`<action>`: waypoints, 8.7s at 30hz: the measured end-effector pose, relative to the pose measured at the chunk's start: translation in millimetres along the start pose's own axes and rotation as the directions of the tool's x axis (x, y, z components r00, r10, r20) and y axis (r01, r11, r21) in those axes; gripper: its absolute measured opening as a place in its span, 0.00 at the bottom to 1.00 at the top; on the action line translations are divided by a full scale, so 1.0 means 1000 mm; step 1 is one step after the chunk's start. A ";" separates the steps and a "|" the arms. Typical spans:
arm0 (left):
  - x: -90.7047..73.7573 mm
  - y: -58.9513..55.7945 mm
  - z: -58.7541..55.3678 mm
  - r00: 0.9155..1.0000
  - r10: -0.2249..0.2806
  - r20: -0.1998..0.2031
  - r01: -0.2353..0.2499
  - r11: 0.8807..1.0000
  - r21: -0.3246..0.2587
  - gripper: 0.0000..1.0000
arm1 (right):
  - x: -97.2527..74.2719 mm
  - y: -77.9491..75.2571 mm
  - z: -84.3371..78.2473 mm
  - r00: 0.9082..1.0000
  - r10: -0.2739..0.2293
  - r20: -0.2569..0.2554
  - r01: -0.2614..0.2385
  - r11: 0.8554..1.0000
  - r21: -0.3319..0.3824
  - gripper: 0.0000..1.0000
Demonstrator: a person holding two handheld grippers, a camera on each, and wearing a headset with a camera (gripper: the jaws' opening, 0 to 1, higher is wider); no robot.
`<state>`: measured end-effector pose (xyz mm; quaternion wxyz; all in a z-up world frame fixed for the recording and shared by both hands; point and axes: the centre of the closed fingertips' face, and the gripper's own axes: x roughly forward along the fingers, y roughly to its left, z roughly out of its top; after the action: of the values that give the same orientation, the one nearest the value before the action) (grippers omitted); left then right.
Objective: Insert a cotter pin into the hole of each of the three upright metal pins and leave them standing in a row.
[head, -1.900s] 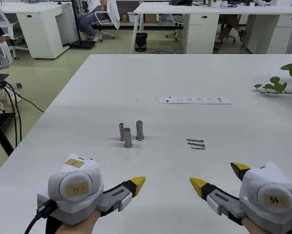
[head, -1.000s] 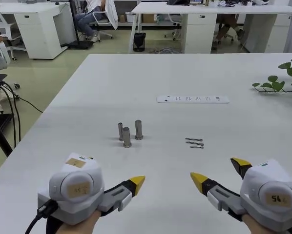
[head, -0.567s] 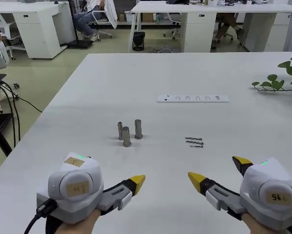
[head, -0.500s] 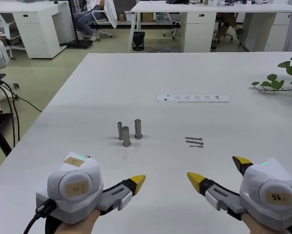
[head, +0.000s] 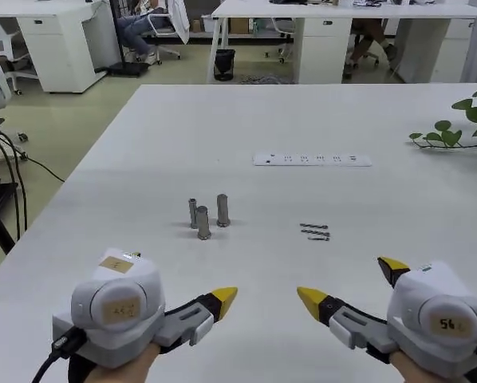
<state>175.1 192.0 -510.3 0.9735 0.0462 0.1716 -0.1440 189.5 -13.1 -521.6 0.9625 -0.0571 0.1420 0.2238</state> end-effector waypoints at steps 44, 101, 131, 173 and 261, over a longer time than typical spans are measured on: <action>0.061 0.060 0.009 0.987 -0.136 -0.089 0.135 0.991 -0.019 0.51 | 0.020 0.006 0.018 0.990 0.125 -0.067 -0.118 0.988 0.098 0.57; 0.196 0.079 0.003 0.936 -0.343 -0.075 0.346 0.937 0.039 0.06 | 0.035 -0.016 -0.014 0.981 0.046 -0.189 -0.024 0.993 0.118 0.52; 0.131 0.049 -0.002 0.932 -0.349 -0.102 0.359 0.927 0.106 0.05 | 0.022 -0.007 -0.015 0.977 0.104 -0.186 -0.086 0.991 0.103 0.55; 0.123 -0.080 -0.016 0.788 -0.601 -0.135 0.616 0.766 0.184 0.06 | 0.009 -0.001 -0.025 0.966 0.145 -0.216 -0.125 0.987 0.105 0.56; 0.054 -0.016 -0.007 0.938 -0.317 -0.144 0.323 0.946 0.021 0.82 | 0.145 -0.062 -0.048 0.589 0.295 -0.752 -0.637 0.742 -0.208 0.06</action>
<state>216.9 163.4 -535.9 0.9216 0.0490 0.2409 -0.3004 329.7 -16.8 -607.9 0.7020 -0.3182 0.4345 0.4660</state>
